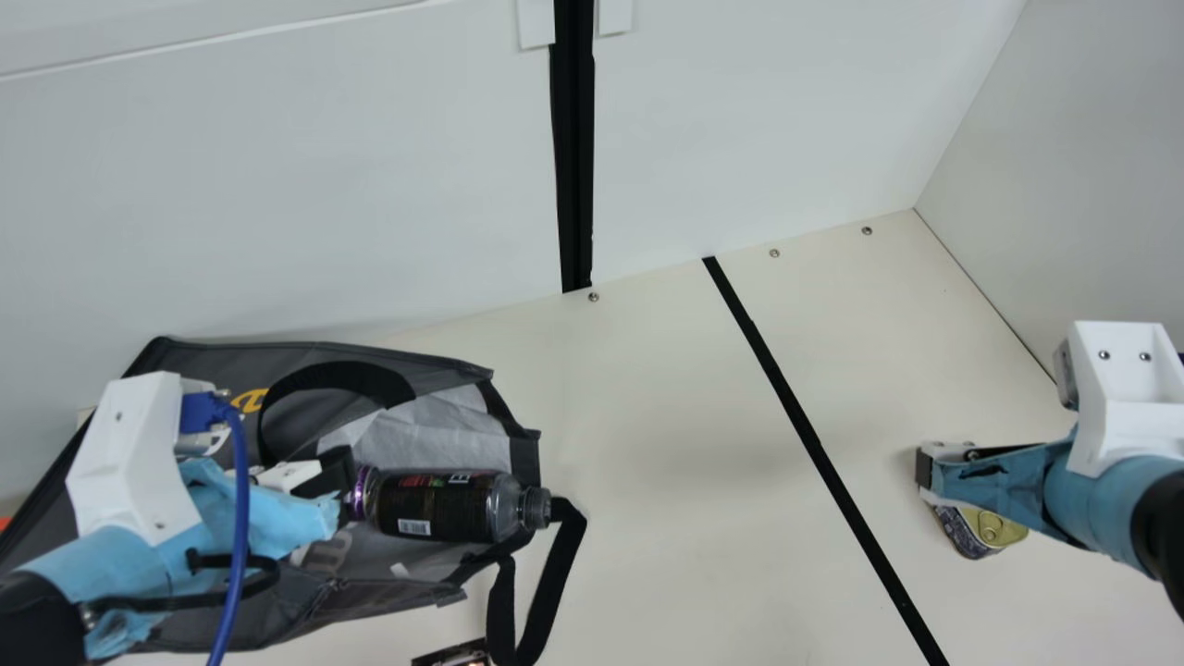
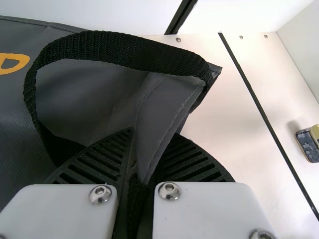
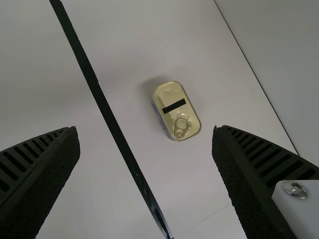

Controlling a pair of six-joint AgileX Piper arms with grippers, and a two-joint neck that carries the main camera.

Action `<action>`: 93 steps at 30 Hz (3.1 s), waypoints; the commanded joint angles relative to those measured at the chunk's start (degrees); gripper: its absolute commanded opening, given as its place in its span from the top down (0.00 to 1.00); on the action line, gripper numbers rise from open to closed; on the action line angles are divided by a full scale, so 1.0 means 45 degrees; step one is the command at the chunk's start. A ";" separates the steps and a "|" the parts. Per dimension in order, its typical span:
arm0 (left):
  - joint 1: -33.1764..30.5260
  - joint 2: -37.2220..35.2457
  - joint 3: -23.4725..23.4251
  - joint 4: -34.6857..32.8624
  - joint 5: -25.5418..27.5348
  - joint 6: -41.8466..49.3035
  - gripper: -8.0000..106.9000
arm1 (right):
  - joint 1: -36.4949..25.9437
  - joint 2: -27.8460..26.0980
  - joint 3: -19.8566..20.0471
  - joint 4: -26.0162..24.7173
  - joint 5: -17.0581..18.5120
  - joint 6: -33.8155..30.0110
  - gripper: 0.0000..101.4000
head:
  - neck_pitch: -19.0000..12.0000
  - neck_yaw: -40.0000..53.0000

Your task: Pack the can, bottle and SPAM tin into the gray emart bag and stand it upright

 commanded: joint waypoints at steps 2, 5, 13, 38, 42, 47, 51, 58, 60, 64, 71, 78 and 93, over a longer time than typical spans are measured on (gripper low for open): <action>0.0000 0.0000 0.0000 0.0000 0.0000 0.0000 1.00 | -0.0478 0.0321 0.0088 0.0262 -0.0327 -0.0604 0.06 | -0.0289 -0.0030; 0.0000 0.0000 0.0000 0.0000 0.0000 0.0000 1.00 | -0.0921 0.0652 0.0159 0.0522 -0.0641 -0.1170 0.06 | -0.0289 -0.0030; 0.0000 0.0000 0.0000 0.0000 0.0000 0.0000 1.00 | -0.1989 0.1486 0.0180 0.1156 -0.1303 -0.2733 0.06 | -0.0289 -0.0030; 0.0000 0.0000 0.0000 0.0000 0.0000 0.0000 1.00 | -0.4904 0.4059 -0.0292 0.4042 -0.1329 -0.8473 0.06 | -0.0289 -0.0030; 0.0000 0.0000 0.0000 0.0000 0.0000 0.0000 1.00 | -0.5265 0.4449 -0.0325 0.4427 -0.1216 -0.9516 0.06 | -0.0289 -0.0030; 0.0000 0.0000 0.0000 0.0000 0.0000 0.0000 1.00 | -0.5675 0.4921 -0.0384 0.4749 -0.1092 -1.0638 0.06 | -0.0289 -0.0030; 0.0000 0.0000 0.0000 0.0000 0.0000 0.0000 1.00 | -0.5935 0.5273 -0.0405 0.4902 -0.1019 -1.1362 0.06 | -0.0289 -0.0030; 0.0000 0.0000 0.0000 0.0000 0.0000 0.0000 1.00 | -0.6230 0.5861 -0.0380 0.4999 -0.1029 -1.2247 0.06 | -0.0289 -0.0030; 0.0000 0.0000 0.0000 0.0000 0.0000 0.0000 1.00 | -0.6258 0.6008 -0.0350 0.4995 -0.1061 -1.2404 0.06 | -0.0289 -0.0030; 0.0000 0.0000 0.0000 0.0000 0.0000 0.0000 1.00 | -0.6259 0.6291 -0.0237 0.4946 -0.1196 -1.2608 0.06 | -0.0289 -0.0030; 0.0000 0.0000 0.0000 0.0000 0.0000 0.0000 1.00 | -0.6178 0.6791 0.0053 0.4740 -0.1614 -1.2659 0.06 | -0.0289 -0.0030; 0.0000 0.0000 0.0000 0.0000 0.0000 0.0000 1.00 | -0.6003 0.7277 0.0339 0.4573 -0.2078 -1.2503 0.06 | -0.0289 -0.0030; 0.0000 0.0000 0.0000 0.0000 0.0000 0.0000 1.00 | -0.5355 0.8280 0.0770 0.4223 -0.3061 -1.1721 0.06 | -0.0289 -0.0030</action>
